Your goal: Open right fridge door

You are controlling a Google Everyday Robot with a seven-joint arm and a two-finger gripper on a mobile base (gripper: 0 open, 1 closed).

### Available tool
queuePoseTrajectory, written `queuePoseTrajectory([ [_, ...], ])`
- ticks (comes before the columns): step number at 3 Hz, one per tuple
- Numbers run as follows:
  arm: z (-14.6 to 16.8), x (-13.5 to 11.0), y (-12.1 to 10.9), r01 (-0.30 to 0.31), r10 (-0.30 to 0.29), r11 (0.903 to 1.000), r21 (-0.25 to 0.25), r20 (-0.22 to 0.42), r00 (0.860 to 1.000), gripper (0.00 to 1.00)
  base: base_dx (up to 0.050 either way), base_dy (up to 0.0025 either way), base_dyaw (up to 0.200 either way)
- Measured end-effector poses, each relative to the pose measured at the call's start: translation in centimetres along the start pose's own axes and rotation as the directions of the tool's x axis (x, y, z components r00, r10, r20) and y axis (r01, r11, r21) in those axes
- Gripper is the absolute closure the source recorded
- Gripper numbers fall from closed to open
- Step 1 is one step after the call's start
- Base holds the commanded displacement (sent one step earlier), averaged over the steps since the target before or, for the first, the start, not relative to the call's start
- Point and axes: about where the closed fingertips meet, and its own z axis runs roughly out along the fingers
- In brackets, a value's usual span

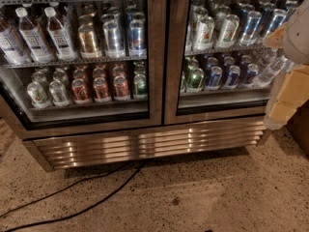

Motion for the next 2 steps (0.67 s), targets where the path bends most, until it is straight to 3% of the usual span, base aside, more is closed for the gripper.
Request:
queuePoseTrajectory([
  [1, 0.0, 0.0, 0.0, 0.000, 0.000, 1.0000, -0.001, 0.000, 1.000, 0.00, 0.000, 0.00000, 0.000],
  [2, 2.0, -1.2, -0.1, 0.013, -0.011, 0.9983, -0.057, 0.029, 1.000, 0.00, 0.000, 0.00000, 0.000],
])
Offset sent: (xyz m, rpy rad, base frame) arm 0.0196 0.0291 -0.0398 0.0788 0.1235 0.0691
